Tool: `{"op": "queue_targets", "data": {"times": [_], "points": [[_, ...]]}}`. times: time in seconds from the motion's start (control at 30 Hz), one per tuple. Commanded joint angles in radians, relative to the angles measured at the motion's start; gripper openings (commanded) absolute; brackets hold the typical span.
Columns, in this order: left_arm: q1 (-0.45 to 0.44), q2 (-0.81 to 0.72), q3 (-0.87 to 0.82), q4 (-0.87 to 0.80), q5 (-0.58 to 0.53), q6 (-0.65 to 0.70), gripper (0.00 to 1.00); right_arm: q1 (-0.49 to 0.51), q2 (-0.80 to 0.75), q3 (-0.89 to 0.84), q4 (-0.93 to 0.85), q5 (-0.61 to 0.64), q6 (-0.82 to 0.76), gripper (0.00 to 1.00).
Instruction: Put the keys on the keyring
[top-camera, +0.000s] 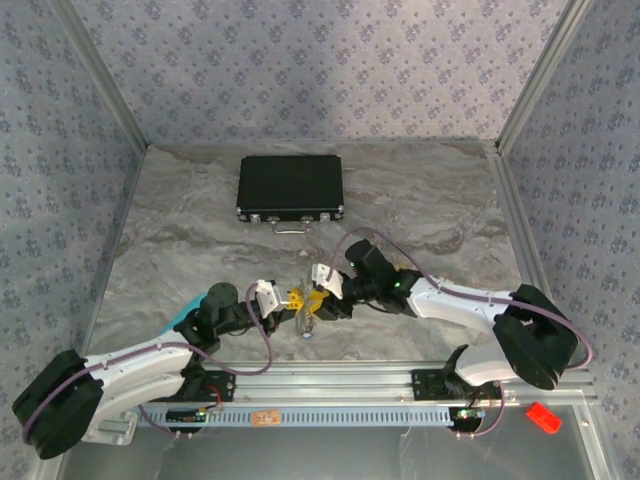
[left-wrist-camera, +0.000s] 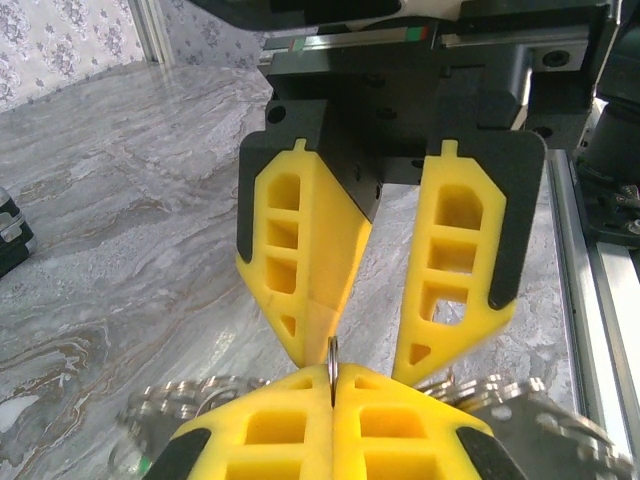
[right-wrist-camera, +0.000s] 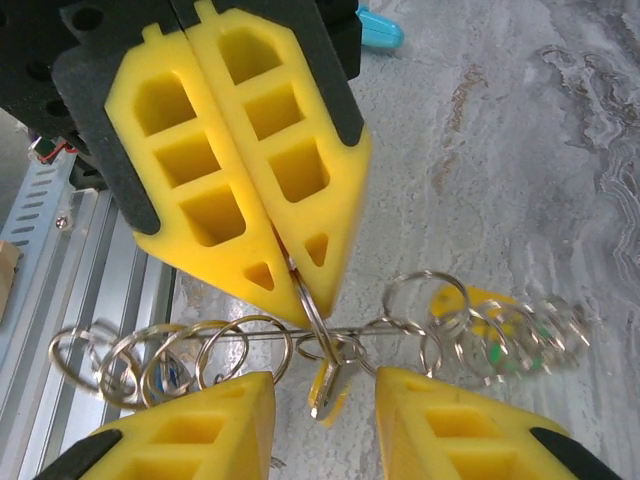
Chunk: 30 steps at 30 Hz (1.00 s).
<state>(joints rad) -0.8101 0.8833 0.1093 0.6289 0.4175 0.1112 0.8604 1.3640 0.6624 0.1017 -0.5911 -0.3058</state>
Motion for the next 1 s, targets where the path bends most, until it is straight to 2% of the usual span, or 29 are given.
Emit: {"op": "queue_targets", "data": {"times": [0.0,0.37,0.8,0.97], "points": [[-0.001,-0.018,0.0,0.051,-0.002,0.008,0.0,0.013,0.032,-0.018,0.021,-0.025,0.012,0.34],[-0.001,-0.027,-0.001,0.048,-0.003,0.009,0.0,0.031,0.077,-0.039,0.119,0.038,0.049,0.35],[-0.001,-0.048,-0.006,0.04,-0.009,0.008,0.0,0.042,0.112,-0.044,0.174,0.073,0.053,0.29],[-0.002,-0.055,-0.007,0.037,-0.012,0.007,0.0,0.042,0.124,-0.044,0.187,0.063,0.05,0.21]]}}
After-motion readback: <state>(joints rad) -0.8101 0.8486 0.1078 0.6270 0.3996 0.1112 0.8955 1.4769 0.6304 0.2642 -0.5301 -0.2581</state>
